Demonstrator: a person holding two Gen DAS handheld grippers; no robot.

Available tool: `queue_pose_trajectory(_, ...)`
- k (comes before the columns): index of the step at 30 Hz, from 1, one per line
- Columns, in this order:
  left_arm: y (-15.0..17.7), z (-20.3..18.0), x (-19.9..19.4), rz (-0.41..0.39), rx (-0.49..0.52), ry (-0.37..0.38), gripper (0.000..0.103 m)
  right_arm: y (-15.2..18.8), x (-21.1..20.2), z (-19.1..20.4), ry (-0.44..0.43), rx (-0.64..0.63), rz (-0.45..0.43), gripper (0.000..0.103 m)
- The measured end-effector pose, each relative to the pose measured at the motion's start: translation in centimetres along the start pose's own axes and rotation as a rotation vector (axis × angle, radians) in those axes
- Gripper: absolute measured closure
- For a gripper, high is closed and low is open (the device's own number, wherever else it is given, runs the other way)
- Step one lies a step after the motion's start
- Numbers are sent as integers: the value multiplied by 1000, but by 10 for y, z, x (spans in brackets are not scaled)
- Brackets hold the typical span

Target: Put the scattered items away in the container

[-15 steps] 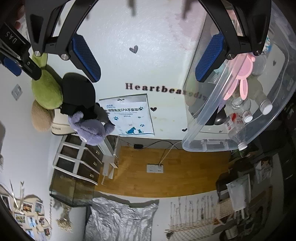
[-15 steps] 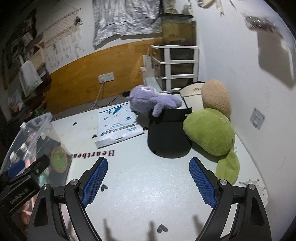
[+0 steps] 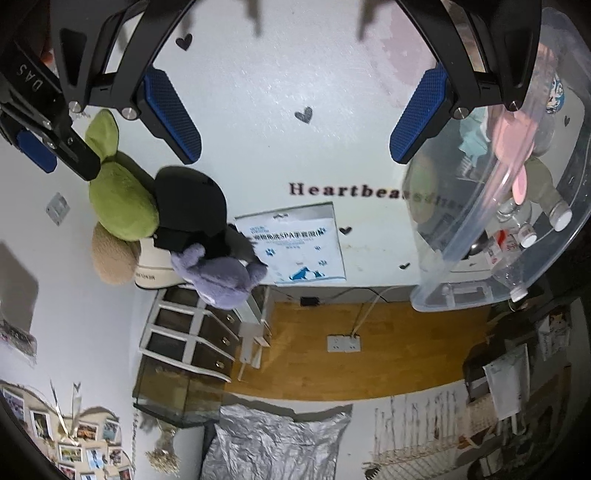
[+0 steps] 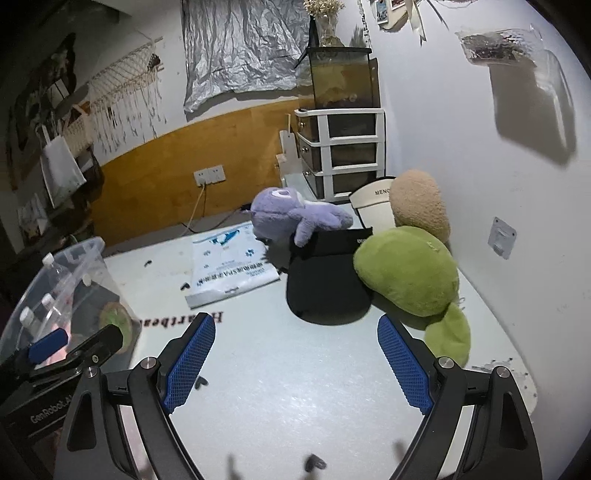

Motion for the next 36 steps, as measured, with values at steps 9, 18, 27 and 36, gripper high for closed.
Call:
queue_pose_trajectory(9,2,-30,14,40,19,27,1,-1,8,-28,-7,43,45,14)
queue_pose_trajectory(18,-13,-62,25,39,58,49,1,-15,35,-64,40,87,104,14)
queue_pose_trajectory(27,-29,-48,35,22,-7,-7,1,-37,95,-106,60,156,209,14)
queue_pose_trajectory(36,-34,-25,34,16,-36,-72,0,-82,168,-176,211,142,198,14)
Point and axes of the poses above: each gripper's, at about its wrist camera, not at the fingertips, and x roughly the way its jaws point, z to its left, y to its underside, the point moved 8 cm from there along x, roughly the way its jaws point, and after that the axes turned 9 degrees about x, right-handed, at the moved point
